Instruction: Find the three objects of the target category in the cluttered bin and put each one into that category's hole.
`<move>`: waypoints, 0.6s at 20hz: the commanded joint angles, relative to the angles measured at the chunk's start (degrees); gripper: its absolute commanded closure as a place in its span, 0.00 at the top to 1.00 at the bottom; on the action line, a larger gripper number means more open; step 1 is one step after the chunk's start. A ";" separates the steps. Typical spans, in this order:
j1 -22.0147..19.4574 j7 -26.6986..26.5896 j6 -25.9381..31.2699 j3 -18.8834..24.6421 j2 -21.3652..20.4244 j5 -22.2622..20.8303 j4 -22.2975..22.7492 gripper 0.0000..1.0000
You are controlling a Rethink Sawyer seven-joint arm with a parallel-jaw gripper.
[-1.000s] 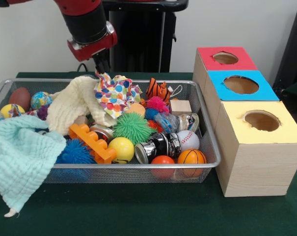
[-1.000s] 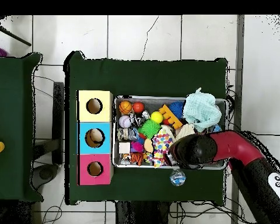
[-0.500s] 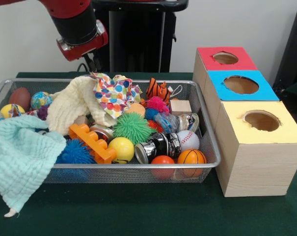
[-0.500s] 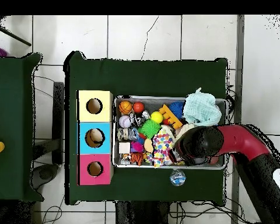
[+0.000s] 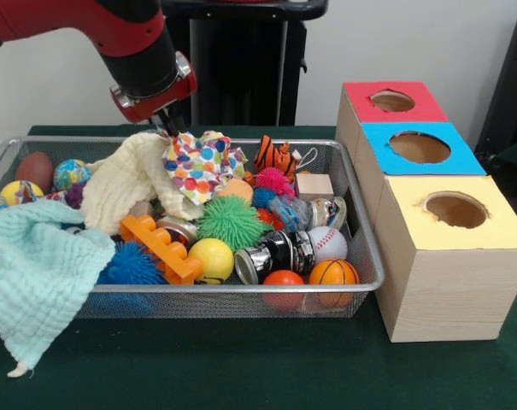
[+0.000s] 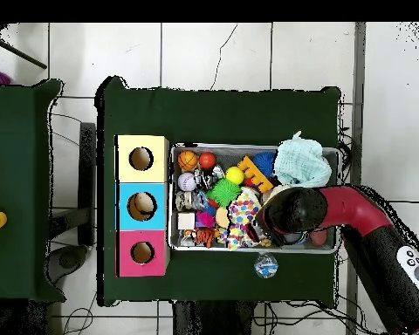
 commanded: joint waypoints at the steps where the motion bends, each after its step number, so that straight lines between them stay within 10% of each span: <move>1: -0.96 -15.20 -0.25 -1.30 1.61 -3.46 -2.70 0.00; 12: -1.19 -16.45 2.56 -0.44 -0.52 -2.87 -3.03 0.00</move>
